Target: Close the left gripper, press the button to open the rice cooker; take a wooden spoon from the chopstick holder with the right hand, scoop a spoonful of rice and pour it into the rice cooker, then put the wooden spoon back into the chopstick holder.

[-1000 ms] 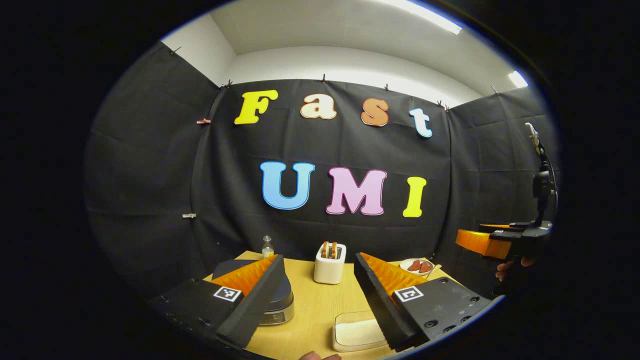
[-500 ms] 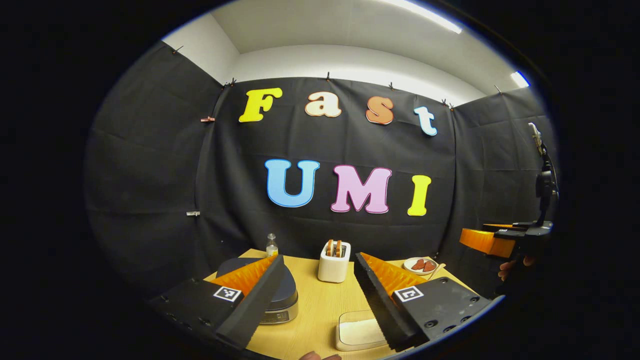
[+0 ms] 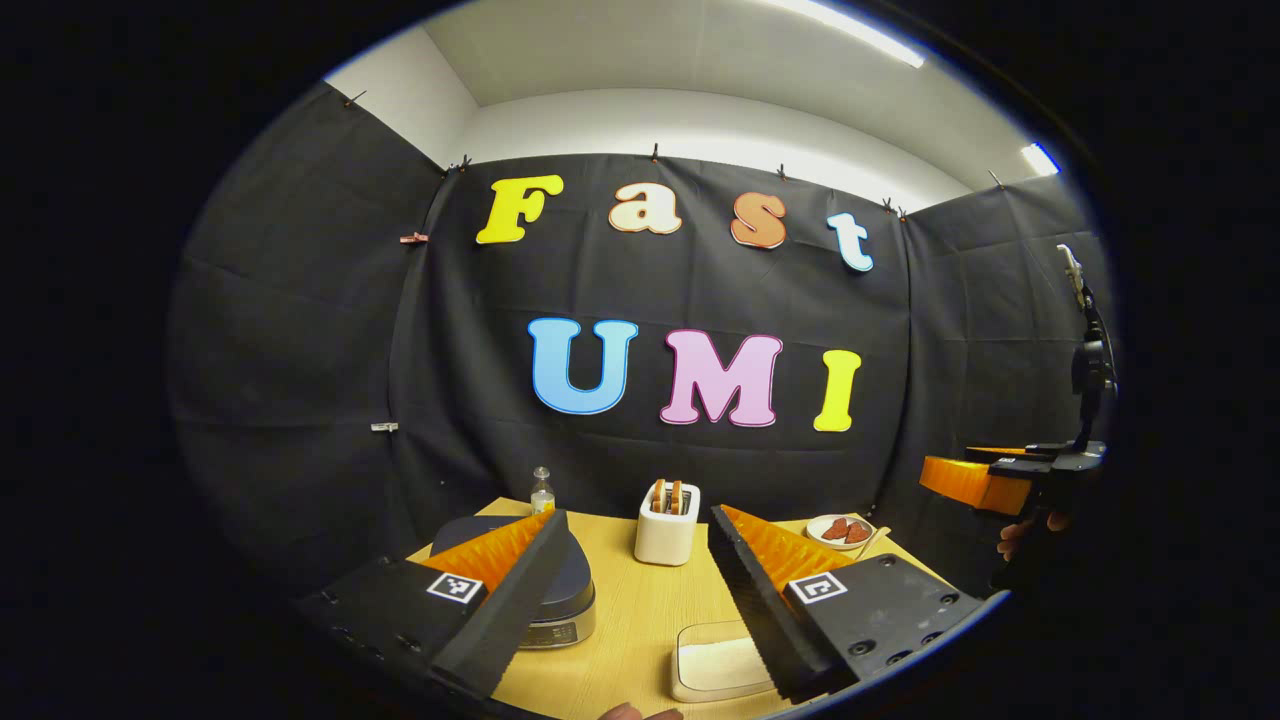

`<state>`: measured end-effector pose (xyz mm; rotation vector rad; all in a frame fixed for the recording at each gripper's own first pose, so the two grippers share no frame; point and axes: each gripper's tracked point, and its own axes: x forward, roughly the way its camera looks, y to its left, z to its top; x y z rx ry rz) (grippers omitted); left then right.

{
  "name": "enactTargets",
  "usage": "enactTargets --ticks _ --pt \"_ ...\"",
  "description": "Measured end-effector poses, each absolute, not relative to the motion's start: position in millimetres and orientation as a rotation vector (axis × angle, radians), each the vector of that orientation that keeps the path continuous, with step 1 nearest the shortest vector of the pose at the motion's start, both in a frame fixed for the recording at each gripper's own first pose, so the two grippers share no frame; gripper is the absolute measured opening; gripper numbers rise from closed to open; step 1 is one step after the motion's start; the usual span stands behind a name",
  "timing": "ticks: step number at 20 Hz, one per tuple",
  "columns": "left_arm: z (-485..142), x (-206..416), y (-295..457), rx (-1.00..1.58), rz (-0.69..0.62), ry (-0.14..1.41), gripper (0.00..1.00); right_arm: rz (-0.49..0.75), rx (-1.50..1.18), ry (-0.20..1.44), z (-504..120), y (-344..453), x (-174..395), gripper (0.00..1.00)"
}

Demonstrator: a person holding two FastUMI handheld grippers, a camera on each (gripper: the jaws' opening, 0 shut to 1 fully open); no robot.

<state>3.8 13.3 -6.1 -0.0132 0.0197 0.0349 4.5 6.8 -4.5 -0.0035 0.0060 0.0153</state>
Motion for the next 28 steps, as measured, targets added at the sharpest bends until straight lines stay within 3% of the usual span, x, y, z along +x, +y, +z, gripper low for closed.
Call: enactTargets --ticks 10,12,13,16,20,23,24,26,27,28 --pt "-3.3 16.9 54.0 -0.039 0.085 0.022 0.95 0.027 -0.013 0.014 -7.1 12.6 5.3 0.98" --pt "-3.3 19.2 61.4 -0.027 0.096 0.019 0.9 0.026 -0.011 0.017 -7.8 12.6 6.1 0.98" --pt "-5.0 20.1 62.6 -0.016 0.099 0.017 0.88 0.026 -0.009 0.019 -8.4 13.3 6.3 0.93" --pt "-8.8 34.6 79.9 0.02 0.132 0.02 0.85 0.029 -0.006 0.025 -10.3 15.6 8.8 0.92" --pt "-35.3 65.8 111.3 0.027 0.201 0.082 0.73 0.035 -0.014 0.031 -12.1 21.1 9.3 0.93" --pt "-45.8 82.3 130.3 -0.003 0.234 0.082 0.72 0.026 -0.023 0.034 -14.2 18.5 8.6 0.93" --pt "-58.9 91.0 134.9 0.002 0.236 0.109 0.72 0.024 -0.019 0.039 -17.2 18.9 9.0 0.98" --pt "-100.5 103.3 143.9 0.011 0.23 0.214 0.7 0.022 -0.016 0.049 -19.5 20.5 11.0 0.93" --pt "-121.3 109.5 149.8 0.011 0.239 0.259 0.59 0.023 -0.016 0.051 -19.7 21.4 12.1 0.92" --pt "-138.0 114.6 154.8 0.0 0.248 0.308 0.56 0.024 -0.019 0.051 -19.6 23.1 13.3 0.93"
